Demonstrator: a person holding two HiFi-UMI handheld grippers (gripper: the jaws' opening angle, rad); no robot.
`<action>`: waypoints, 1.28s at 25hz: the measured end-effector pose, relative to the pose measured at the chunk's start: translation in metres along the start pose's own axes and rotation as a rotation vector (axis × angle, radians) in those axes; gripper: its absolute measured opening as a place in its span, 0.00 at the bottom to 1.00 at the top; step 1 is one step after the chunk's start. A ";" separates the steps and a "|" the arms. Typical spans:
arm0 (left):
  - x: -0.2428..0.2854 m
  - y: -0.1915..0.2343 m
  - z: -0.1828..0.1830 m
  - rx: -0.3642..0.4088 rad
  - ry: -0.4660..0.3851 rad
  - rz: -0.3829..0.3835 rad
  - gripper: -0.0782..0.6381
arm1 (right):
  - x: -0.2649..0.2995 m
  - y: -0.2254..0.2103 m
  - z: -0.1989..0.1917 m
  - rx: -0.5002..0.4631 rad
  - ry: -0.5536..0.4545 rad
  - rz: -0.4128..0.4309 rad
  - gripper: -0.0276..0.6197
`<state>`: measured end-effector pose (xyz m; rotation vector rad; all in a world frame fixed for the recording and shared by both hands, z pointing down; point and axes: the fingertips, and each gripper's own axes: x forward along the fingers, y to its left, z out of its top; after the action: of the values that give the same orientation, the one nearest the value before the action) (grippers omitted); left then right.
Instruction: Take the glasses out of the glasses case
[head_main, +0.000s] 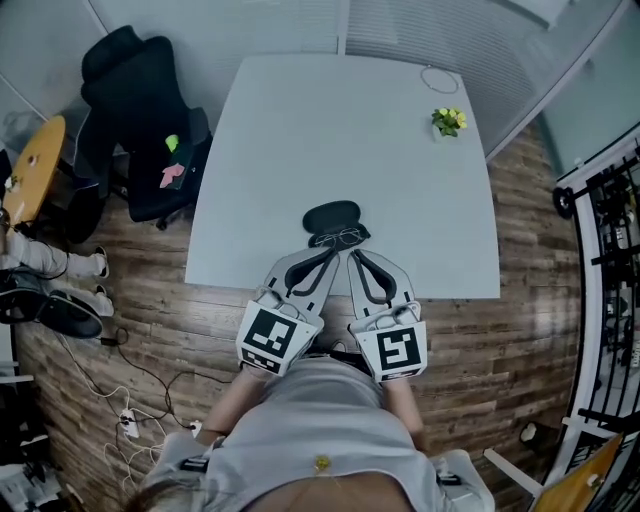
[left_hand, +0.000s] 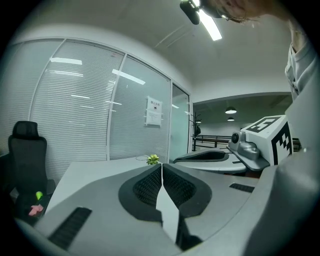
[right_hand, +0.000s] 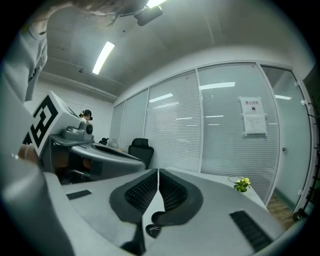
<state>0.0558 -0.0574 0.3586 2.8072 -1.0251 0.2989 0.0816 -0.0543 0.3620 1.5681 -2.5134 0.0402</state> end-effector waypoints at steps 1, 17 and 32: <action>0.003 0.004 0.000 -0.001 0.002 -0.007 0.15 | 0.005 -0.001 0.000 -0.001 0.005 -0.005 0.07; 0.034 0.052 -0.004 -0.005 0.017 -0.072 0.15 | 0.058 -0.015 -0.005 -0.043 0.080 -0.072 0.07; 0.046 0.078 -0.030 0.006 0.084 -0.145 0.15 | 0.086 -0.020 -0.040 -0.055 0.181 -0.084 0.09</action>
<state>0.0354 -0.1396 0.4038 2.8289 -0.8001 0.3992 0.0685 -0.1350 0.4141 1.5716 -2.2901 0.0971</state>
